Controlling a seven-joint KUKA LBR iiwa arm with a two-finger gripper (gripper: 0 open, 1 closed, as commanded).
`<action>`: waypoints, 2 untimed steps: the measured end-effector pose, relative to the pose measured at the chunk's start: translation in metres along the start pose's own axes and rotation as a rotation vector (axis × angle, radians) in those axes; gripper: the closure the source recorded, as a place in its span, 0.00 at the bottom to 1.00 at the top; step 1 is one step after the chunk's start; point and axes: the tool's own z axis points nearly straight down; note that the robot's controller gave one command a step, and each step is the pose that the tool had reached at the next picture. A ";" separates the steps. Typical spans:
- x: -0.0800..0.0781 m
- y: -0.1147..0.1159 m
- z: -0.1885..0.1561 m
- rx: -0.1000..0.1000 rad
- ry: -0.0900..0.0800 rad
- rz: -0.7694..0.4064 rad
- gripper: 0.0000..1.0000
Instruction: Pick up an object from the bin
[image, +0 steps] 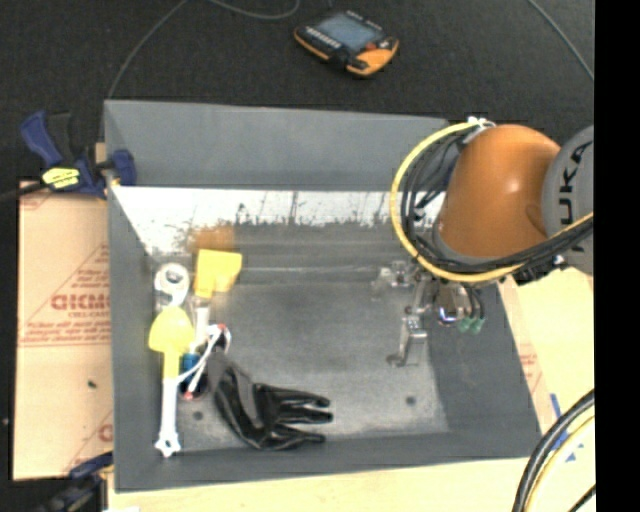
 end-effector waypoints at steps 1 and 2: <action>-0.001 0.000 -0.005 0.001 -0.008 -0.002 0.00; 0.000 0.078 0.141 -0.002 0.001 0.146 0.00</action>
Offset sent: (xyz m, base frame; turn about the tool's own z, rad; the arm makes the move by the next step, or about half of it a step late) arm 0.0006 0.0762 -0.1371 0.1498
